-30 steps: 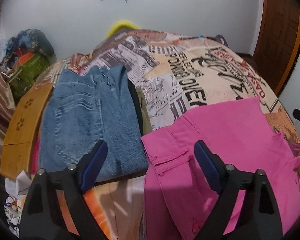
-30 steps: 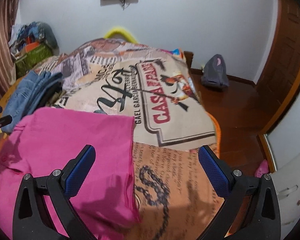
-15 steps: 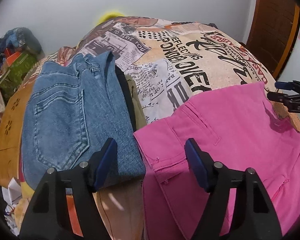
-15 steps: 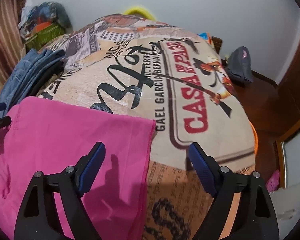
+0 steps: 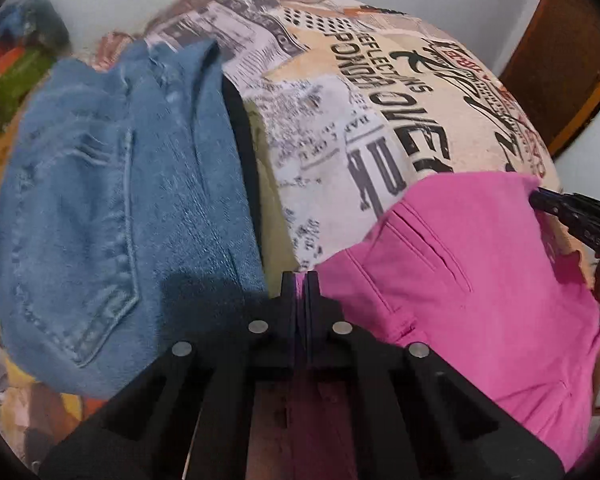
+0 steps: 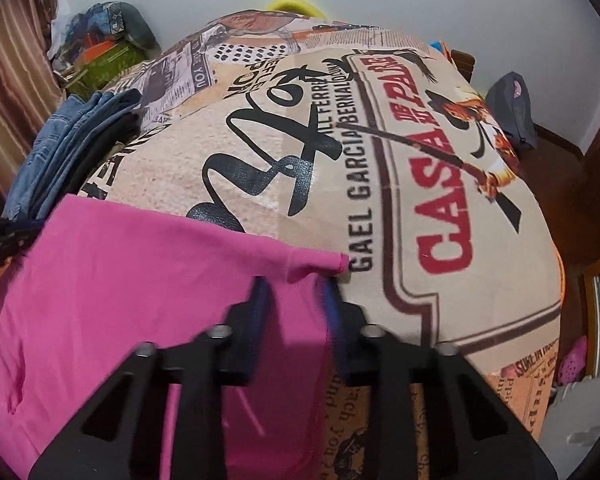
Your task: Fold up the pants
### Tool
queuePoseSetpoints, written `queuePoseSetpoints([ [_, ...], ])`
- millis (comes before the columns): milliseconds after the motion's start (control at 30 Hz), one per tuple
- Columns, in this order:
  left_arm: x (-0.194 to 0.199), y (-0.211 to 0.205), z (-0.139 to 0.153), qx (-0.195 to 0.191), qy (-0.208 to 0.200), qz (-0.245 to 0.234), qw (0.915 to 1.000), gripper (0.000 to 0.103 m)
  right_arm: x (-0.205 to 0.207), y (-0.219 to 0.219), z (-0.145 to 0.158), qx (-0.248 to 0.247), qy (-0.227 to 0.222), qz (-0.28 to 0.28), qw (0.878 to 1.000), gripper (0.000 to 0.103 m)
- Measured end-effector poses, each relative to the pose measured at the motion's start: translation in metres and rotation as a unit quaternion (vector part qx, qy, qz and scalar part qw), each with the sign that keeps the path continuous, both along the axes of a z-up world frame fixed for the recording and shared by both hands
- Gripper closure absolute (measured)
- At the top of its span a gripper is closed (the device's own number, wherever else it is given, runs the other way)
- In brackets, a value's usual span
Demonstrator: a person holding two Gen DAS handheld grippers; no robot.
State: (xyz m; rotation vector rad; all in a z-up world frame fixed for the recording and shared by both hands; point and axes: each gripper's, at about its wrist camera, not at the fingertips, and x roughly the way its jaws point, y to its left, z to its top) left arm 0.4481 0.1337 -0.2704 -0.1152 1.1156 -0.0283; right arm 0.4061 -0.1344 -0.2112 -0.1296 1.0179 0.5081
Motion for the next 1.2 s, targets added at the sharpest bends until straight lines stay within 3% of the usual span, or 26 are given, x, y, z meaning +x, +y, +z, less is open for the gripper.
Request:
queuePoseSetpoints([
  [33,-0.001,-0.001,0.001,0.003,-0.003,-0.001,1.0000,0.101,0.001,0.000,0.001,0.001,0.000,0.000,1.000,0.094],
  [233,-0.011,-0.001,0.024,0.010,-0.027,-0.001,0.9996,0.101,-0.005,-0.006,0.016,0.020,-0.023,-0.008,1.000,0.096],
  [367,-0.015,-0.003,0.028,0.013,-0.014,-0.010,0.9998,0.099,-0.011,-0.015,0.035,0.030,-0.042,-0.016,0.999,0.097],
  [500,-0.014,-0.012,0.025,0.020,-0.003,-0.022,0.9995,0.072,-0.015,-0.025,0.044,0.010,-0.061,-0.028,0.998,0.097],
  [633,0.000,-0.017,0.021,0.032,-0.005,-0.024,0.9992,0.061,-0.009,-0.038,0.040,0.004,-0.054,-0.036,0.998,0.097],
  [867,0.036,-0.006,0.011,-0.034,-0.003,-0.012,0.9994,0.055,-0.004,-0.042,0.019,0.004,-0.039,-0.043,0.998,0.097],
  [1067,0.039,-0.013,0.010,-0.046,-0.009,-0.042,0.9980,0.055,0.005,-0.037,0.002,0.000,-0.028,-0.040,0.999,0.097],
  [1200,0.032,-0.008,0.014,-0.080,-0.009,-0.040,0.9960,0.055,0.006,-0.036,-0.003,0.002,-0.024,-0.038,0.999,0.097],
])
